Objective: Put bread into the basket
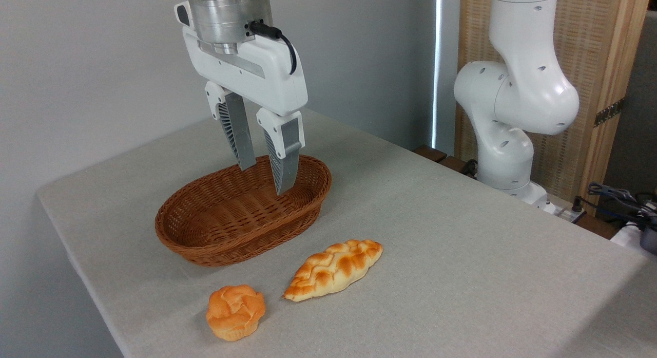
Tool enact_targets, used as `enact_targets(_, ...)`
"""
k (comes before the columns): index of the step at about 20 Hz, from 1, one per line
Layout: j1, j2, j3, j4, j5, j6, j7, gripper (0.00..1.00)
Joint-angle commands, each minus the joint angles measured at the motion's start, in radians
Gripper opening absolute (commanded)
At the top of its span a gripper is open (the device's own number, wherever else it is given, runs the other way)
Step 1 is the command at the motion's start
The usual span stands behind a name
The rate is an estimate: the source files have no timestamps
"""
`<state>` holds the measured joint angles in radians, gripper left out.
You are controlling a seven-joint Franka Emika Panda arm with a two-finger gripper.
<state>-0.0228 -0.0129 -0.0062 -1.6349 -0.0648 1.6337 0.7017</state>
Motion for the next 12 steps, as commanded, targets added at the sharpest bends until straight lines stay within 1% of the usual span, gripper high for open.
enact_targets(1, -0.003, 0.007, 0.005, 0.024, 0.008, -0.031, 0.008, 1.0)
enact_targets(12, 0.003, 0.007, 0.005, 0.024, 0.008, -0.031, 0.012, 1.0)
